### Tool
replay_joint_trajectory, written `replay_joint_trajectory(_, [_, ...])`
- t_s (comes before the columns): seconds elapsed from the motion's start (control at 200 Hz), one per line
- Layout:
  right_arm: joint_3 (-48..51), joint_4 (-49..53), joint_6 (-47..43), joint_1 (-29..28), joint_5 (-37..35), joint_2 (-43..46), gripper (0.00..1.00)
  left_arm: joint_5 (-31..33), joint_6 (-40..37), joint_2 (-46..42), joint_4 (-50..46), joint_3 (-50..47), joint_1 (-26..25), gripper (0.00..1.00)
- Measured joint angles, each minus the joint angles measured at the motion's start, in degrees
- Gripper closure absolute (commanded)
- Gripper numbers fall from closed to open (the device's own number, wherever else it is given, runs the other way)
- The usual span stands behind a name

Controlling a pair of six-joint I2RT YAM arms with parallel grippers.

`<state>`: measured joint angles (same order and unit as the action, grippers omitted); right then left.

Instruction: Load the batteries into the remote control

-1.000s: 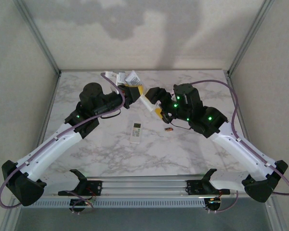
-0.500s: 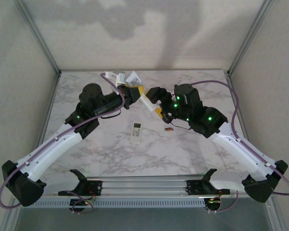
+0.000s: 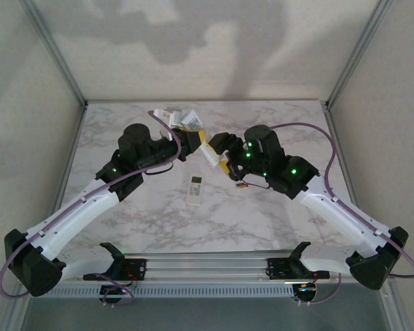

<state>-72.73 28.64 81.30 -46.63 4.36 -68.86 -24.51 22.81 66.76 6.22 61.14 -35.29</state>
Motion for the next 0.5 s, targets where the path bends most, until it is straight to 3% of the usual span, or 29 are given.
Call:
replay_joint_trajectory(0.27, [10.1, 11.7, -0.9, 0.2, -2.2, 2.8, 0.27, 1.4, -2.2, 0.8, 2.1, -4.0, -0.4, 1.0])
replay_joint_trajectory(0.38, [15.9, 14.4, -1.7, 0.4, -2.8, 7.3, 0.19, 0.6, -1.3, 2.5, 5.2, -6.1, -0.9, 1.0])
replay_joint_trajectory(0.501, [16.9, 10.3, -2.3, 0.5, -1.2, 10.6, 0.01, -0.4, 0.9, 3.9, 7.6, -8.5, -2.0, 1.0])
